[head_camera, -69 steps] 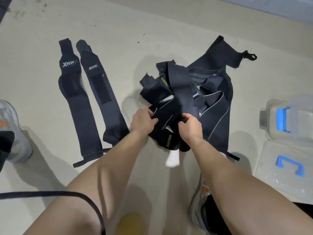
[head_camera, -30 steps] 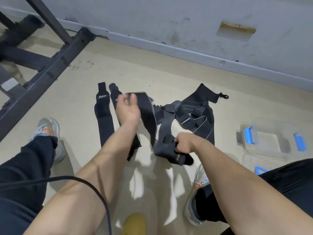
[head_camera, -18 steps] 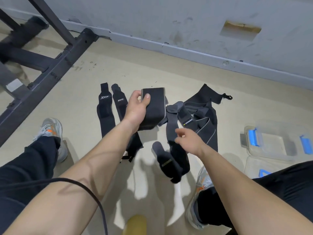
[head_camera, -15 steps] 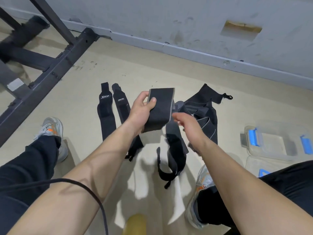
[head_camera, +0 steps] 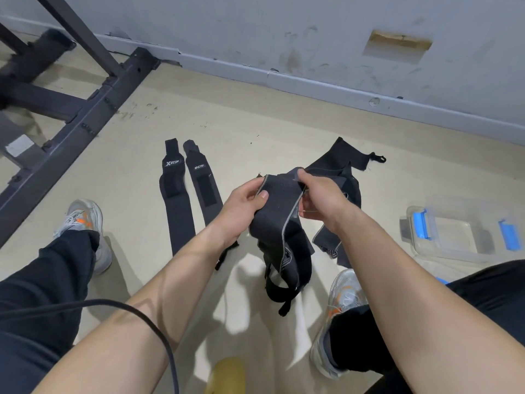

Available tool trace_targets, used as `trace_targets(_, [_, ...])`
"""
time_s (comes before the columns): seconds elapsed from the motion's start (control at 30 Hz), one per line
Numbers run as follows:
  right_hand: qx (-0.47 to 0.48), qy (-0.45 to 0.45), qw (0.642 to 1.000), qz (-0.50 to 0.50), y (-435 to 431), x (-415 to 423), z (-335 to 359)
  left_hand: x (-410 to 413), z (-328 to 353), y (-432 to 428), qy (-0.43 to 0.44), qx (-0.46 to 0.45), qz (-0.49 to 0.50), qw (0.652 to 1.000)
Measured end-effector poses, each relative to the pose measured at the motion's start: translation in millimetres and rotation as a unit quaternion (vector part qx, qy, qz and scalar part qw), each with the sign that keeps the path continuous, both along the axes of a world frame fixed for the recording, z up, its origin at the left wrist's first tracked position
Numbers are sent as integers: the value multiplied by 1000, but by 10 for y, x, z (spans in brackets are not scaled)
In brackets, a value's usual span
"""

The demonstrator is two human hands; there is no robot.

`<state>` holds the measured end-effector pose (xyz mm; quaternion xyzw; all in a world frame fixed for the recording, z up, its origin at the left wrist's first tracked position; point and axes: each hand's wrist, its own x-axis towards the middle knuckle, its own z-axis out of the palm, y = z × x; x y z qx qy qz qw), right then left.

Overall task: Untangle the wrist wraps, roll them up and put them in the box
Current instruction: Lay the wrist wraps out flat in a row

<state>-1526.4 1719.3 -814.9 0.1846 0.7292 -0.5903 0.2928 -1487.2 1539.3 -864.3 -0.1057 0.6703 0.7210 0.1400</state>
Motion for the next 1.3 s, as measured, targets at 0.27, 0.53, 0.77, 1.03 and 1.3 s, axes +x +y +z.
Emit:
trace_targets(0.27, [-177,12,984,26,129,-24,-133,10,49,-84,-29,77,25,996])
trace_targets(0.53, [-258,-21,966,10,90,-13,-189,1,122,-65,-40,129,34,990])
trace_targets(0.77, [-233,8,972,29,95,19,-210,-20,100,-92,-43,148,35,987])
trace_targets(1.03, [59,181,980,58,229,-89,-342,-38,132,-212,-121,211,42,969])
trace_targets(1.3, [-102,142,982,-65,188,-123,-155,67,73,-10,-144,17,-104,984])
